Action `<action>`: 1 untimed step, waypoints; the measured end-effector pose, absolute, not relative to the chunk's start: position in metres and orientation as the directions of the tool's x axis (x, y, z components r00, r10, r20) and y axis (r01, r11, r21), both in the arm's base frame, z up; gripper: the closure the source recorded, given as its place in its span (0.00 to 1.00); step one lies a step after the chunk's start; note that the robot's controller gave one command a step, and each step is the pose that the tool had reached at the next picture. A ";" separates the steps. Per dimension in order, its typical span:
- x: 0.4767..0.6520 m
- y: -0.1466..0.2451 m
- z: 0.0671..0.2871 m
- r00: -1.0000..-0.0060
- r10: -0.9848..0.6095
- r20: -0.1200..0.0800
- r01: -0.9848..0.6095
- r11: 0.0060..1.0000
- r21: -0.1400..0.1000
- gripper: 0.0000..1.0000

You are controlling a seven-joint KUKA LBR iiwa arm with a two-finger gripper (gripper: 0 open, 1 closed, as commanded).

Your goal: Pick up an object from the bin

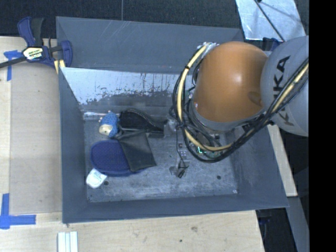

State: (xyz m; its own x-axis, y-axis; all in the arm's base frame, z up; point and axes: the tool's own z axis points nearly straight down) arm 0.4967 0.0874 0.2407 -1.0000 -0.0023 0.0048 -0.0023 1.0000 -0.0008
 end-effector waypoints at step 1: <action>0.498 0.179 0.081 -0.999 0.047 -0.001 0.047 0.999 0.001 0.00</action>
Offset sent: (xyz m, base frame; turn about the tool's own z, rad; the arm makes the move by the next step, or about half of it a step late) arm 0.0017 0.0901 -0.1574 0.0530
